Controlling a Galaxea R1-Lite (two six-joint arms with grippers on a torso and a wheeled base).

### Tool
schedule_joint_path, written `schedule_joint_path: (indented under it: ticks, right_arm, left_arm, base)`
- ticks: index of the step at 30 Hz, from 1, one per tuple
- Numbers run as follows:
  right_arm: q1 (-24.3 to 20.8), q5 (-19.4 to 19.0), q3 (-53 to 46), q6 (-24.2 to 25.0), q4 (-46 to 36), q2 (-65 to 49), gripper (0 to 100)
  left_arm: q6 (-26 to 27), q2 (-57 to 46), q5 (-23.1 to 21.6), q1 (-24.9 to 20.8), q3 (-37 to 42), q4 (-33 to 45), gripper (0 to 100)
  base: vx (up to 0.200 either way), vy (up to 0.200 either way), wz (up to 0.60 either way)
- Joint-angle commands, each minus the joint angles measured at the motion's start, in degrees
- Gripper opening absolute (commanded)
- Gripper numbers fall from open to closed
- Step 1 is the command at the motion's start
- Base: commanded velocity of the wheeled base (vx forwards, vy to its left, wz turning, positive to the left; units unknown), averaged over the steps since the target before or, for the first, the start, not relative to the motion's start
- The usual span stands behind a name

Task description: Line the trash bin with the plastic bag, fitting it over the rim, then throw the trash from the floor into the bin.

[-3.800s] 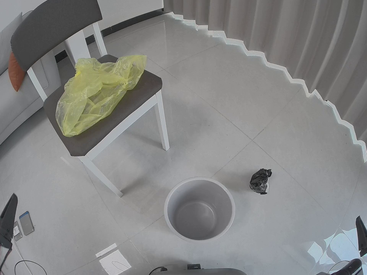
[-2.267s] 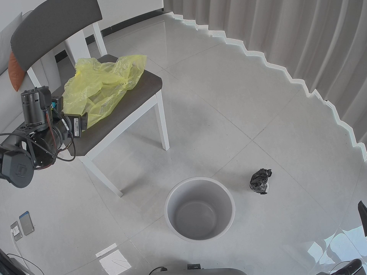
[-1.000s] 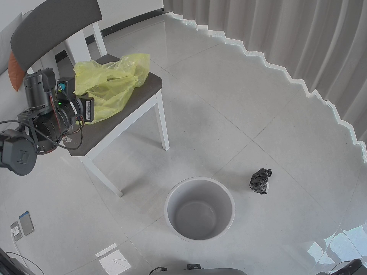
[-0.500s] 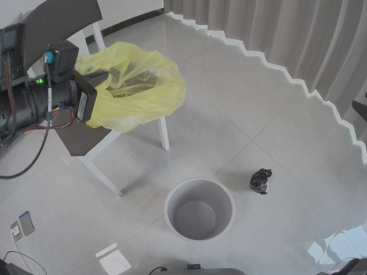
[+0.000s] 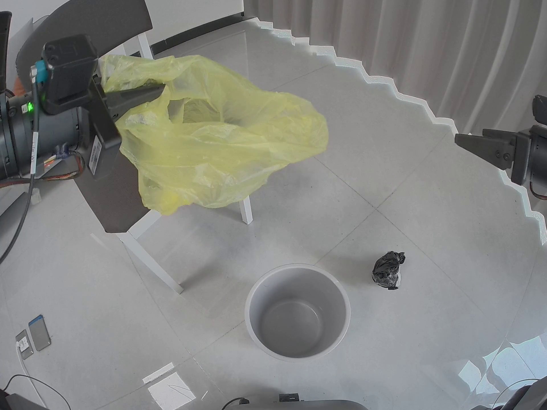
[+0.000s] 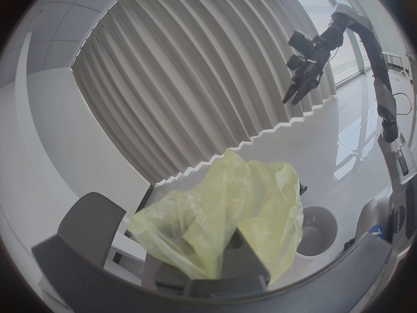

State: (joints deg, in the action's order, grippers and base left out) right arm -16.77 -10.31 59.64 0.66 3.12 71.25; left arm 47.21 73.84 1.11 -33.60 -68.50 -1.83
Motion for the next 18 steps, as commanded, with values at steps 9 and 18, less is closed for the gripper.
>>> schedule_joint_path:
  ticks: [9,18]
  right_arm:
    - [-2.4,-0.7,8.8,2.2,0.2,12.6,100]
    - [-2.2,-2.6,9.1,2.2,-0.1,14.0,100]
  left_arm:
    - [0.3,-2.2,-1.8,-4.8,2.0,0.3,0]
    - [0.3,-1.3,-2.0,-8.2,4.3,0.4,0]
  base:
    - [0.000,0.000,0.00]
    - [0.000,0.000,0.00]
